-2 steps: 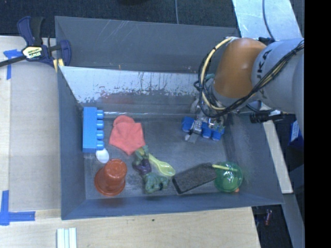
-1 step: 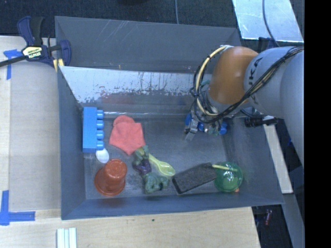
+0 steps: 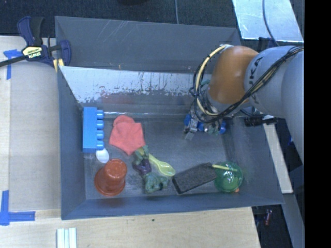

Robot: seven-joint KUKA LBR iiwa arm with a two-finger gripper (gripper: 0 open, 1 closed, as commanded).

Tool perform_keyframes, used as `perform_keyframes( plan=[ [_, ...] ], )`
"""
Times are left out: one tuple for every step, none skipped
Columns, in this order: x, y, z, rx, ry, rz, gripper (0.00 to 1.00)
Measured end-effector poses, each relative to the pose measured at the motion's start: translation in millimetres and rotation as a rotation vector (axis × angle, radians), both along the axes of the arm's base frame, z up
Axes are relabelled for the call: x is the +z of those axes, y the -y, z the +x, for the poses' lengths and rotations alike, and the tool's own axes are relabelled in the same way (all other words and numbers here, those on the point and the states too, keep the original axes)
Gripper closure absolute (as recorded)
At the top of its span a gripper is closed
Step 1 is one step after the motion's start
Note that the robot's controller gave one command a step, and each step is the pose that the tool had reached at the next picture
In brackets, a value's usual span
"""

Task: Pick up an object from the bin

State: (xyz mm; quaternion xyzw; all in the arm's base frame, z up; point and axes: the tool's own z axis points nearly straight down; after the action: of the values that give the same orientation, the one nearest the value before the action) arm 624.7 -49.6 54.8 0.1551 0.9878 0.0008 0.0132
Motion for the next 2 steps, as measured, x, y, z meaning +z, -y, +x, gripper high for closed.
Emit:
perform_keyframes(
  plan=[
    [36,-9,3.3,0.021,0.005,-0.002,1.0],
    [20,-4,-2.9,0.001,0.002,-0.001,1.0]
  ],
)
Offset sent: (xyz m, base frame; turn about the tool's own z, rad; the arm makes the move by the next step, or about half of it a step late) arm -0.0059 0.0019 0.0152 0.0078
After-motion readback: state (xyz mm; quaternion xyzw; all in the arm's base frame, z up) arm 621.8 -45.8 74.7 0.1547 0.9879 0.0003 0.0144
